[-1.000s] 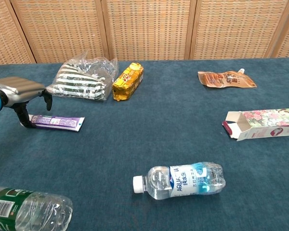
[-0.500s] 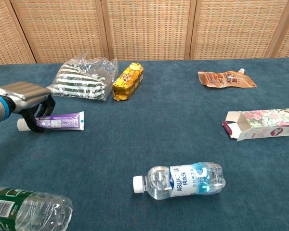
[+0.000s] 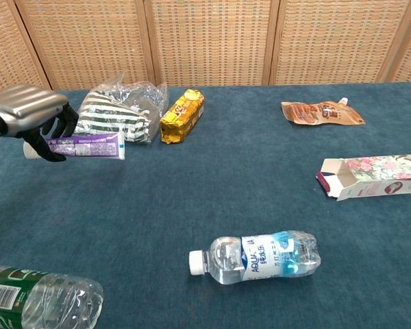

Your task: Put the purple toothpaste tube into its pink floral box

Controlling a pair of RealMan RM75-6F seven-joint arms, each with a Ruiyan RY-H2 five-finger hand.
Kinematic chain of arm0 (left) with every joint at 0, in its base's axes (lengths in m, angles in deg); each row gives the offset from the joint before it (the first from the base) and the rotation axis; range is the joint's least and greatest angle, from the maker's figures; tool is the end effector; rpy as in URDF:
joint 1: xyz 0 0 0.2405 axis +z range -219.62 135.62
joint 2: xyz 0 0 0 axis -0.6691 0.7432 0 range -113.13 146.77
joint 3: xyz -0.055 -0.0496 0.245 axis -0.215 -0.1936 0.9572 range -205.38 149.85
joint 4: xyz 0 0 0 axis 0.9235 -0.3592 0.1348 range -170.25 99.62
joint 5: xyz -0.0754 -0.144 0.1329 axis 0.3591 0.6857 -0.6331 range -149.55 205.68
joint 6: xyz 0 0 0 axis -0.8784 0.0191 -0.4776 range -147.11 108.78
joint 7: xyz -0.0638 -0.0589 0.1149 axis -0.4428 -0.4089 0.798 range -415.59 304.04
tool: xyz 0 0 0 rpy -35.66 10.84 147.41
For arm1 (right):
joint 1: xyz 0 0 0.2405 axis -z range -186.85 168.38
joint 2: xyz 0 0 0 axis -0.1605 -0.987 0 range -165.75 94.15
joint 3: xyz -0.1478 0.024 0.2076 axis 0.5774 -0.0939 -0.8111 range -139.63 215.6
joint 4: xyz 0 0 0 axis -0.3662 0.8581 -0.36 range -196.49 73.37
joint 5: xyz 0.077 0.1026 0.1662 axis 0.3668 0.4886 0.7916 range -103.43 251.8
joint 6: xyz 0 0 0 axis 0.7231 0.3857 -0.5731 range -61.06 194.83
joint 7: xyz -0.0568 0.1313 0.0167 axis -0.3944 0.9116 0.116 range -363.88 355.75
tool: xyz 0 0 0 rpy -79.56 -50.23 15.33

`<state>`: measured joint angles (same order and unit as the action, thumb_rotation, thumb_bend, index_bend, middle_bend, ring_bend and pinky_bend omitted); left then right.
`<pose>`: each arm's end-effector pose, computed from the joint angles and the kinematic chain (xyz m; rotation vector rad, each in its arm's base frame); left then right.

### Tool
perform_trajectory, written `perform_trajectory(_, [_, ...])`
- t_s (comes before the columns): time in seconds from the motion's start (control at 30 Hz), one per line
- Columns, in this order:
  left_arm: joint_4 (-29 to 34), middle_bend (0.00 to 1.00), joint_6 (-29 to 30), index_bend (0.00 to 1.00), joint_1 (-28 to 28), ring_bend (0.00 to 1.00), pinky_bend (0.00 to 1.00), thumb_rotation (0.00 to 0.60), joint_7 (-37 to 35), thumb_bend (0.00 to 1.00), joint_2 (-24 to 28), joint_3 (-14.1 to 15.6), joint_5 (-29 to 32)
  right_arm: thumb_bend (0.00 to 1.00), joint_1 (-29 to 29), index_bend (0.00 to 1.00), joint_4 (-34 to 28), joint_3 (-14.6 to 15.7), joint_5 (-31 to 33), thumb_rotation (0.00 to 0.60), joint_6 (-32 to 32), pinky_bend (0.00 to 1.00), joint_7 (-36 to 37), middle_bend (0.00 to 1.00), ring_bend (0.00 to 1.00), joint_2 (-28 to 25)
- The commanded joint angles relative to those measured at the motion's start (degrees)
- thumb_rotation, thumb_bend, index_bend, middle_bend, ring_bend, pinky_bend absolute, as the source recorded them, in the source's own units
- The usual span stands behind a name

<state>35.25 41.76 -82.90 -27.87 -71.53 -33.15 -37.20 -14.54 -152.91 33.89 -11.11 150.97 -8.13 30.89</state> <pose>-0.2167 0.3688 0.0174 -1.7785 -0.5785 -0.6583 -0.3097 -0.1879 0.1476 1.3915 -0.8696 0.8787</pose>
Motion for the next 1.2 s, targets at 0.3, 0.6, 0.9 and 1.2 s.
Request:
perform_trajectory(0.3, [15.42,0.68,6.13,0.81,2.65,0.57,0.60,0.600,-3.21,0.29,13.84,-1.17,-7.17,0.00,-4.69,0.05,-4.08,-1.67,-0.41,0.600,-5.71,0.00,-0.06,0.00,0.00,-2.17])
perform_trajectory(0.6, [17.47,0.68,7.61,0.81,3.46,0.57,0.60,0.600,-3.35,0.29,14.94,-1.80,-8.73,0.00,-15.33,0.07,-5.96,-6.58,7.73,0.600,-20.92,0.00,-3.67,0.00,0.00,-2.82])
perform_trajectory(0.9, [17.68,0.68,7.65,0.81,3.96,0.57,0.60,0.600,-3.24,0.29,15.80,-1.85,-9.77,0.00,-25.12,0.07,-0.09,-7.87,20.83,0.600,-36.51,0.00,-8.64,0.00,0.00,1.33])
perform_trajectory(1.2, [18.44,0.68,7.04,0.81,4.07,0.57,0.60,0.600,-2.29,0.29,16.04,-1.91,-10.06,0.00,-29.68,0.07,7.17,-7.38,27.39,0.600,-40.60,0.00,-10.53,0.00,0.00,7.23])
